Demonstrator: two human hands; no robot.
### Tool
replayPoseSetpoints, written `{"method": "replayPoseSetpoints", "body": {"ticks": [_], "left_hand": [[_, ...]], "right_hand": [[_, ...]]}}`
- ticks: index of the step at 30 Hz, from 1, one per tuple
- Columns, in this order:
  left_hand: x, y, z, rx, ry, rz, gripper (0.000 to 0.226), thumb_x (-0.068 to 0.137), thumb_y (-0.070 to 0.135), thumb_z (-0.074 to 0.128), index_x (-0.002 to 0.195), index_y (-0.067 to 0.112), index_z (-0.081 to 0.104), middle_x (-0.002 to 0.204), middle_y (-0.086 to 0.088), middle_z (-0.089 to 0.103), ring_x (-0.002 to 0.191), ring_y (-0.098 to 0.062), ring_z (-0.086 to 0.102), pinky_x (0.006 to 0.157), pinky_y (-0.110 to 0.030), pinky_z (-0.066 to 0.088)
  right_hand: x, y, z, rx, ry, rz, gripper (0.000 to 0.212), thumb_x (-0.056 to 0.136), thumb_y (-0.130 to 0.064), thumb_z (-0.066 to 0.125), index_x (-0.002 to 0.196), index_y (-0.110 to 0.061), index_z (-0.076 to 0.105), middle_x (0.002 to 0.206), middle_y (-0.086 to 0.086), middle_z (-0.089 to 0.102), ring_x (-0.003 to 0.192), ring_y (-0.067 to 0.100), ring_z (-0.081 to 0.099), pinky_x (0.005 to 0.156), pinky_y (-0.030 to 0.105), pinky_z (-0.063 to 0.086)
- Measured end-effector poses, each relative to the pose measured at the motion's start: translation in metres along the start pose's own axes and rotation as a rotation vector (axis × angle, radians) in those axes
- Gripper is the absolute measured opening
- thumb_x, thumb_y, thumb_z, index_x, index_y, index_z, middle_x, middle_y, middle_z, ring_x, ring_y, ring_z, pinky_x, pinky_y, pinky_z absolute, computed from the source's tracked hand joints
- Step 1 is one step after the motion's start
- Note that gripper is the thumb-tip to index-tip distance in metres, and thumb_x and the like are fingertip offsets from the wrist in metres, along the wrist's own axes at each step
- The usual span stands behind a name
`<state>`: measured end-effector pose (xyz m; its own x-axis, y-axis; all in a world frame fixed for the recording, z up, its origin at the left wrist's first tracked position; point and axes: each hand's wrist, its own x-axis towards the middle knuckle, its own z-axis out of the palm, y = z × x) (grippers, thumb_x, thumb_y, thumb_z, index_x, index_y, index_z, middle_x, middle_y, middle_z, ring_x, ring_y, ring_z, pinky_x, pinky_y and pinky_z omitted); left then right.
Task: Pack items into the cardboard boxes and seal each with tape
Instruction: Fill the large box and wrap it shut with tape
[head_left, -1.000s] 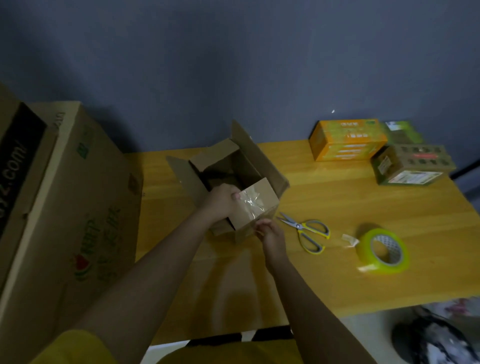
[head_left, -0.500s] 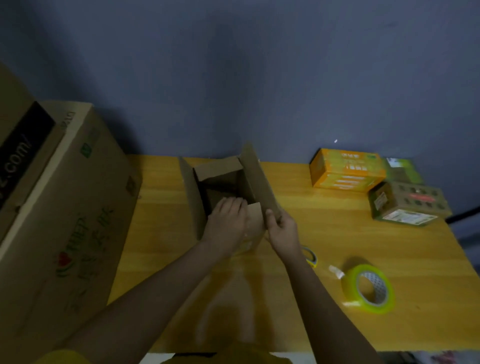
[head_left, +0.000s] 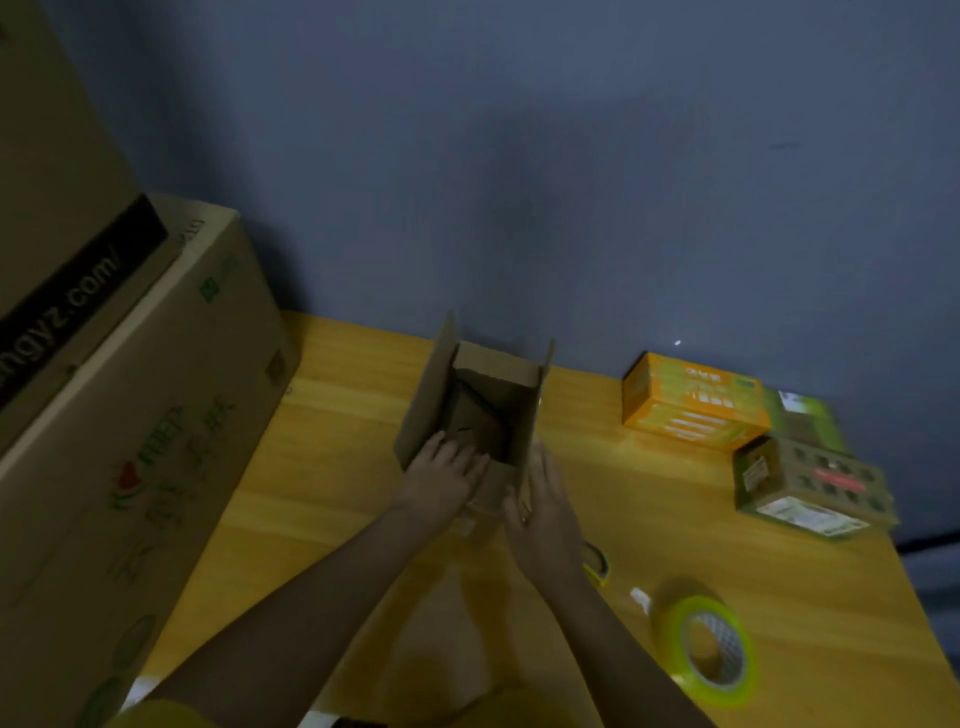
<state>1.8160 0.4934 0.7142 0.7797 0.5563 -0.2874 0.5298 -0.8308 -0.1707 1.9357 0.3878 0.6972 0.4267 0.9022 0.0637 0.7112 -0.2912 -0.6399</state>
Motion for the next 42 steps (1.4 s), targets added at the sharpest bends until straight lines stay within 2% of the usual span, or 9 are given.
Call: {"method": "replayPoseSetpoints", "body": {"ticks": [5, 7, 10, 14, 21, 25, 30, 38, 42], "left_hand": [[-0.030, -0.009, -0.007, -0.030, 0.400, -0.057, 0.032, 0.060, 0.044, 0.082, 0.085, 0.024, 0.076, 0.120, -0.005, 0.066, 0.106, -0.025, 0.063, 0.098, -0.054, 0.044], [-0.038, -0.014, -0.009, -0.153, 0.524, -0.179, 0.038, 0.060, 0.042, 0.079, 0.090, 0.019, 0.069, 0.119, -0.009, 0.061, 0.109, -0.029, 0.059, 0.101, -0.055, 0.039], [-0.042, -0.019, -0.008, -0.447, 0.727, -0.501, 0.041, 0.081, 0.029, 0.055, 0.116, 0.010, 0.050, 0.130, -0.017, 0.045, 0.120, -0.036, 0.044, 0.102, -0.050, 0.035], [-0.036, -0.010, -0.022, -1.255, 0.475, -0.544, 0.066, 0.101, 0.028, 0.040, 0.154, 0.013, 0.002, 0.150, -0.008, 0.037, 0.125, -0.029, 0.049, 0.092, -0.031, 0.043], [-0.007, 0.001, 0.004, -0.438, 0.181, -0.298, 0.060, 0.101, 0.038, 0.011, 0.143, 0.009, 0.042, 0.154, -0.009, 0.029, 0.137, -0.028, 0.029, 0.111, -0.036, 0.026], [0.000, 0.027, 0.003, -0.484, 0.239, -0.365, 0.061, 0.094, 0.036, 0.023, 0.132, -0.001, 0.052, 0.129, -0.020, 0.055, 0.109, -0.040, 0.054, 0.088, -0.046, 0.046], [0.013, 0.056, -0.012, -0.442, 0.208, -0.400, 0.057, 0.099, 0.040, 0.031, 0.151, 0.019, 0.020, 0.131, -0.016, 0.038, 0.115, -0.033, 0.037, 0.096, -0.040, 0.032], [0.041, 0.072, -0.029, -0.204, 0.084, -0.248, 0.067, 0.087, 0.070, 0.039, 0.130, 0.019, 0.047, 0.118, -0.015, 0.056, 0.111, -0.032, 0.052, 0.085, -0.038, 0.043], [0.038, 0.080, -0.036, -0.136, 0.132, -0.283, 0.079, 0.083, 0.079, 0.030, 0.113, 0.009, 0.054, 0.109, -0.011, 0.056, 0.102, -0.030, 0.055, 0.087, -0.039, 0.044]], "right_hand": [[0.016, -0.001, 0.003, -0.407, -0.216, -0.278, 0.076, 0.093, -0.057, 0.011, 0.155, -0.012, 0.013, 0.162, 0.005, 0.008, 0.149, 0.022, 0.007, 0.119, 0.048, 0.019], [0.023, 0.000, 0.003, -0.451, -0.414, -0.265, 0.097, 0.079, -0.077, -0.011, 0.155, -0.018, -0.001, 0.162, 0.000, -0.009, 0.149, 0.019, -0.013, 0.121, 0.045, -0.001], [0.029, -0.005, 0.000, -0.446, -0.487, -0.252, 0.082, 0.092, -0.071, 0.014, 0.155, -0.021, -0.003, 0.162, -0.002, -0.014, 0.147, 0.017, -0.018, 0.119, 0.043, -0.006], [0.029, -0.006, -0.001, -0.359, -0.475, -0.225, 0.059, 0.104, -0.034, 0.029, 0.155, -0.017, 0.005, 0.162, -0.001, -0.007, 0.148, 0.015, -0.015, 0.121, 0.039, 0.004], [0.001, 0.019, -0.017, 0.188, -0.041, 0.101, 0.040, 0.091, -0.012, 0.046, 0.131, -0.011, 0.054, 0.133, 0.007, 0.057, 0.119, 0.023, 0.055, 0.089, 0.020, 0.038], [-0.057, 0.102, -0.019, -0.021, 0.174, 0.431, 0.056, 0.068, -0.021, 0.043, 0.116, 0.004, 0.056, 0.114, 0.024, 0.056, 0.105, 0.045, 0.057, 0.091, 0.047, 0.045], [-0.112, 0.169, -0.031, -0.382, -0.174, 0.964, 0.074, 0.089, -0.018, 0.050, 0.150, -0.002, 0.013, 0.149, 0.018, 0.032, 0.141, 0.032, 0.027, 0.116, 0.050, 0.014], [-0.100, 0.190, -0.045, -0.515, -0.226, 0.752, 0.084, 0.090, -0.017, 0.051, 0.152, -0.004, -0.004, 0.114, 0.013, 0.065, 0.109, 0.029, 0.059, 0.107, 0.040, 0.031], [-0.076, 0.160, -0.061, -0.151, 0.062, 0.689, 0.072, 0.088, -0.014, 0.057, 0.150, 0.002, 0.022, 0.126, 0.025, 0.057, 0.117, 0.039, 0.053, 0.095, 0.040, 0.041]]}}
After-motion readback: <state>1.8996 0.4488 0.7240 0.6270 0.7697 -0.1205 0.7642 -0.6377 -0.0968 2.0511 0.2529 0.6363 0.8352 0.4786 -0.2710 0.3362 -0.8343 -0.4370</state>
